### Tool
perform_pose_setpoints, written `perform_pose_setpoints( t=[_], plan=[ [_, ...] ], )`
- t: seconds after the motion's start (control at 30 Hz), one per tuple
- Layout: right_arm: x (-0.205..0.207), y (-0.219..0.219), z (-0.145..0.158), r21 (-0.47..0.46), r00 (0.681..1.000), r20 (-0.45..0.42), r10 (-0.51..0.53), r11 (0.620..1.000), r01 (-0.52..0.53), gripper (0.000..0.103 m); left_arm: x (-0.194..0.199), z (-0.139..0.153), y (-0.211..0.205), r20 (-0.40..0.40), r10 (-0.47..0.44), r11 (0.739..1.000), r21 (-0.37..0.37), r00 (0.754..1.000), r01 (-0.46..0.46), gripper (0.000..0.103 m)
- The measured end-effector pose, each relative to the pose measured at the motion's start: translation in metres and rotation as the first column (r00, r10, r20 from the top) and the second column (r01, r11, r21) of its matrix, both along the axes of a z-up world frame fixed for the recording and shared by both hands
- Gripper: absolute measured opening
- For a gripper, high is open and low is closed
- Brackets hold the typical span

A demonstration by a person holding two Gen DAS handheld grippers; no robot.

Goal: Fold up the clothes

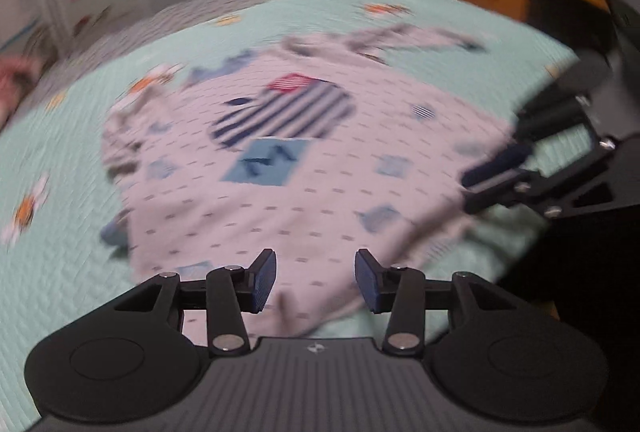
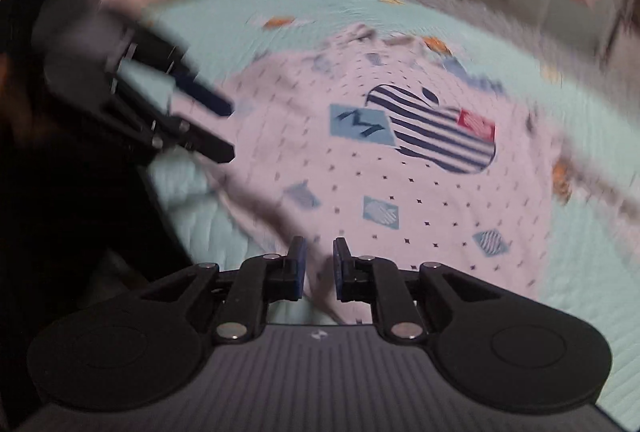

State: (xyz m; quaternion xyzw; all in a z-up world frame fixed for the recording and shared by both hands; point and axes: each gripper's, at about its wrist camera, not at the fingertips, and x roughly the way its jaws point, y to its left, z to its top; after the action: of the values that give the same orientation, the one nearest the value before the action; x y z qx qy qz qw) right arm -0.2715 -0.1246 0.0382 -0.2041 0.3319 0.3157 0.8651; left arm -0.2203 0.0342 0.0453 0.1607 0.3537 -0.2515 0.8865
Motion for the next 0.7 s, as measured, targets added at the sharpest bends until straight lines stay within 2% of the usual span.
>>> perform_pose_setpoints(
  t=[0.03, 0.1, 0.17, 0.23, 0.27, 0.3, 0.37, 0.4, 0.43, 0.53, 0.63, 0.7],
  plan=[
    [-0.002, 0.002, -0.003, -0.025, 1.0, 0.016, 0.002, 1.0, -0.001, 0.033, -0.003, -0.002, -0.007, 0.007, -0.026, 1.0, 0.015, 1.0, 0.026, 0.046],
    [0.001, 0.003, -0.007, -0.046, 1.0, 0.023, 0.005, 0.999, -0.004, 0.048, -0.01, -0.005, -0.02, 0.02, -0.078, 0.996, 0.046, 0.997, 0.077, 0.046],
    [0.009, 0.002, -0.008, -0.013, 1.0, 0.009, 0.004, 1.0, -0.004, 0.049, -0.013, -0.007, -0.031, 0.031, -0.122, 0.99, 0.072, 0.992, 0.119, 0.047],
    [0.025, -0.005, -0.008, 0.063, 0.999, -0.036, -0.041, 0.997, 0.044, 0.049, -0.005, -0.007, -0.036, 0.041, -0.111, 0.991, 0.078, 0.993, 0.107, 0.048],
    [0.035, -0.01, -0.007, 0.11, 0.994, -0.064, -0.085, 0.99, 0.091, 0.049, 0.003, -0.006, -0.035, 0.036, -0.077, 0.995, 0.066, 0.996, 0.075, 0.048],
    [0.048, -0.019, -0.007, 0.172, 0.981, -0.106, -0.163, 0.969, 0.179, 0.049, 0.01, -0.005, -0.033, 0.029, -0.04, 0.998, 0.051, 0.999, 0.038, 0.048],
    [0.067, -0.042, -0.008, 0.291, 0.936, -0.227, -0.271, 0.898, 0.33, 0.05, 0.025, -0.004, -0.024, -0.002, 0.022, 1.0, 0.003, 1.0, -0.022, 0.052],
    [0.073, -0.052, -0.008, 0.322, 0.913, -0.269, -0.306, 0.865, 0.385, 0.05, 0.032, -0.005, -0.02, -0.019, 0.049, 0.999, -0.012, 0.999, -0.049, 0.053],
    [0.073, -0.055, -0.008, 0.313, 0.907, -0.264, -0.328, 0.86, 0.402, 0.05, 0.037, -0.008, -0.019, -0.025, 0.064, 0.998, 0.001, 0.998, -0.064, 0.053],
    [0.061, -0.051, -0.005, 0.266, 0.928, -0.198, -0.314, 0.894, 0.36, 0.05, 0.047, -0.016, -0.015, -0.045, 0.095, 0.995, 0.033, 0.994, -0.093, 0.053],
    [0.039, -0.038, 0.002, 0.298, 0.975, -0.155, -0.159, 0.933, 0.2, 0.05, 0.038, -0.012, -0.009, -0.049, 0.092, 0.996, 0.013, 0.995, -0.091, 0.053],
    [0.036, -0.033, 0.001, 0.351, 0.975, -0.209, -0.073, 0.925, 0.144, 0.049, 0.032, -0.009, -0.005, -0.05, 0.089, 0.996, 0.0, 0.995, -0.089, 0.053]
  ],
)
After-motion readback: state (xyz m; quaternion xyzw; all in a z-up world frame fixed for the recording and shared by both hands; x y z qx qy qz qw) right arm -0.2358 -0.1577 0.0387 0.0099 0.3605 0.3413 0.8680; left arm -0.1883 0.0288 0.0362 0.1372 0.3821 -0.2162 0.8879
